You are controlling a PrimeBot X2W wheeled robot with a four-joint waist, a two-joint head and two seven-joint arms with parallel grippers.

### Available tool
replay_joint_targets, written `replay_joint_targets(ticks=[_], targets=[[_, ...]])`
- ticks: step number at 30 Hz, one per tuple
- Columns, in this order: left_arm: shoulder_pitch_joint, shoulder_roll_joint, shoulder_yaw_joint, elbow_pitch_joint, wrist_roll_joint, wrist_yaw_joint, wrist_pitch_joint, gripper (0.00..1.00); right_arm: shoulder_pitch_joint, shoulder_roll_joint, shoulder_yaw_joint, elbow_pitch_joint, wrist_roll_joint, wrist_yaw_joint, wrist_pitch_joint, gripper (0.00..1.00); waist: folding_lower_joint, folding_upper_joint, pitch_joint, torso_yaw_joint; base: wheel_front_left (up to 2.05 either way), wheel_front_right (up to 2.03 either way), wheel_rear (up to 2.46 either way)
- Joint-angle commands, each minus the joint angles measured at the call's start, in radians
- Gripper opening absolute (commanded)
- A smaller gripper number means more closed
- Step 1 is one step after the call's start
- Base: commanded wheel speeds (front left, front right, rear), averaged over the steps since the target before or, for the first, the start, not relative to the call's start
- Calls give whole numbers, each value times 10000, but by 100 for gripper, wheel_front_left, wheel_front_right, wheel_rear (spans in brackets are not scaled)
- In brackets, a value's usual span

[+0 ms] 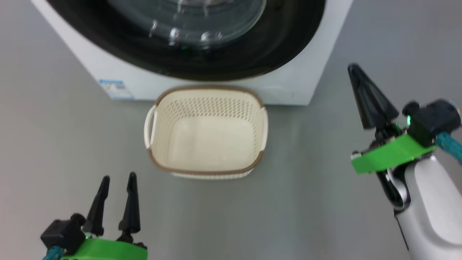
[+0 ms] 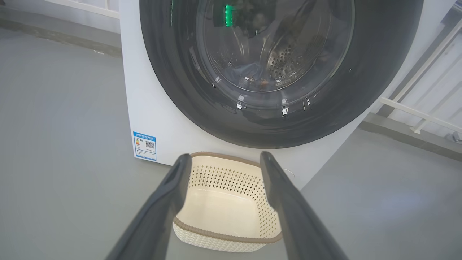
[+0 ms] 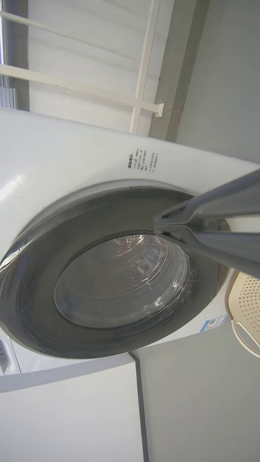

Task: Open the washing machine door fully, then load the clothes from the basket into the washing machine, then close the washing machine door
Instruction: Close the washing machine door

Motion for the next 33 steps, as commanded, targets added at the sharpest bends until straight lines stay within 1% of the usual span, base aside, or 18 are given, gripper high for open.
replay_joint_targets(ticks=[1, 3, 8, 16, 25, 33], targets=[[166, 126, 456, -84, 193, 21, -63, 100, 506, 174, -5, -333, 23, -57, -34, 98, 0, 0, -1258, -1123, 0, 0, 0], [332, 126, 547, -6, 264, 18, -63, 100, 932, 183, -118, -377, -12, -57, -34, 100, 0, 0, -1510, -1316, 0, 0, 0], [677, 126, 757, 86, 280, 13, -63, 100, 1928, 164, -388, -499, -68, -57, -34, 100, 0, 0, -1965, -1695, 0, 0, 0], [997, 125, 827, 133, 254, -1, -63, 100, 3263, 91, -908, -823, -206, -57, -34, 100, 0, 0, -2473, -2014, 0, 0, 0], [1065, 125, 776, 149, 226, -12, -63, 100, 4439, 177, -1444, -1147, -498, -57, -34, 100, 0, 0, -2647, -2022, 0, 0, 0], [1118, 125, 733, 190, 243, -18, -63, 100, 5144, 541, -1695, -1005, -784, -57, -34, 100, 0, 0, -2697, -1912, 0, 0, 0]])
